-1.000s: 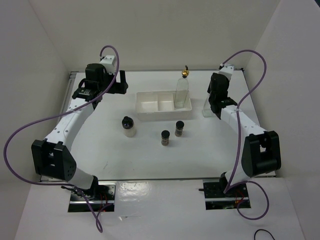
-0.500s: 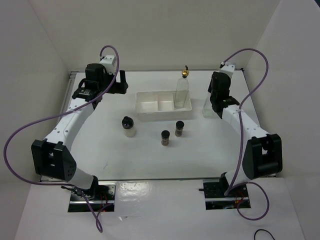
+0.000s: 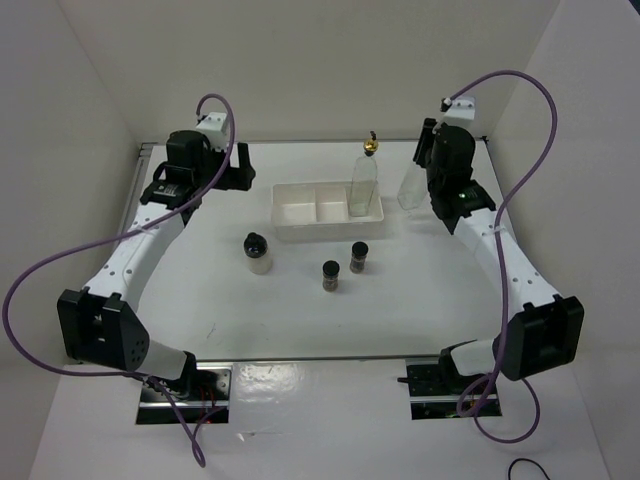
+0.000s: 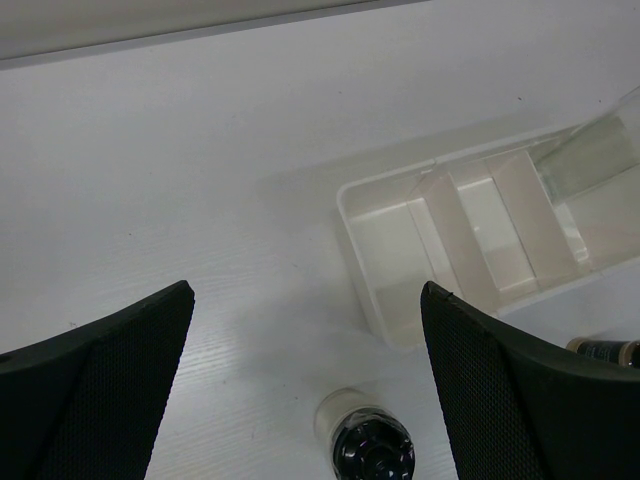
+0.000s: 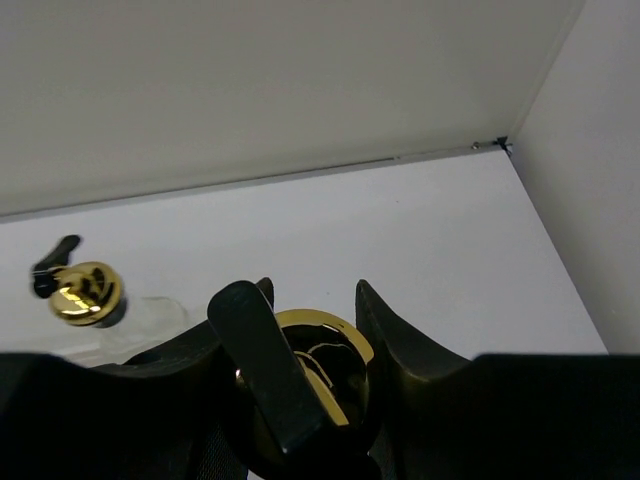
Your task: Organize the condiment bottles
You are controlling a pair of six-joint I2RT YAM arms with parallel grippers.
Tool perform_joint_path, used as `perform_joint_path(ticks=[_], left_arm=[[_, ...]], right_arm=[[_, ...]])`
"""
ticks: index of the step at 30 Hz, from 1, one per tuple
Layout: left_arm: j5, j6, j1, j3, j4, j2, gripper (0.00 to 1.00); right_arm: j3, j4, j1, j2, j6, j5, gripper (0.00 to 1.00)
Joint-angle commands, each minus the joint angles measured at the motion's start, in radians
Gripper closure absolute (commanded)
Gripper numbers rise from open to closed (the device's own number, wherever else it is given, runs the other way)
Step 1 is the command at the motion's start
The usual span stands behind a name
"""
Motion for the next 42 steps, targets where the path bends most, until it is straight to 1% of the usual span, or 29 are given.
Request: perform_joint_path(ticks=[1, 9, 14, 21, 28, 36, 42], left_arm=[[0.022, -0.003, -0.005, -0.010, 0.047, -0.032, 0.00], [0.031, -0.003, -0.005, -0.029, 0.047, -0.051, 0.00], [0.031, -0.003, -0.005, -0.038, 0.047, -0.060, 0.00], [0.031, -0.003, -0.005, -0.047, 0.047, -0.069, 0.00], [0.011, -0.003, -0.005, -0.056, 0.047, -0.087, 0.00], [0.011, -0.003, -0.005, -0.075, 0.047, -0.097, 0.00], [-0.019, -0.003, -0.005, -0.084, 0.047, -0.106, 0.00]], right_arm=[[0.090, 0.007, 0.051, -0.039, -0.048, -0.003, 1.00], [0.155, -0.037, 0.072, -0.039, 0.024, -0.055, 1.00], [0.155, -0.011, 0.105, -0.039, 0.090, -0.080, 1.00], [0.198, 0.010, 0.152, 0.032, 0.122, -0.080, 1.00], [0.207, 0.055, 0.172, 0.076, 0.141, -0.049, 1.00], [0.216, 0.088, 0.204, 0.127, 0.171, 0.035, 1.00], [0.239, 0.090, 0.214, 0.168, 0.191, 0.086, 1.00]])
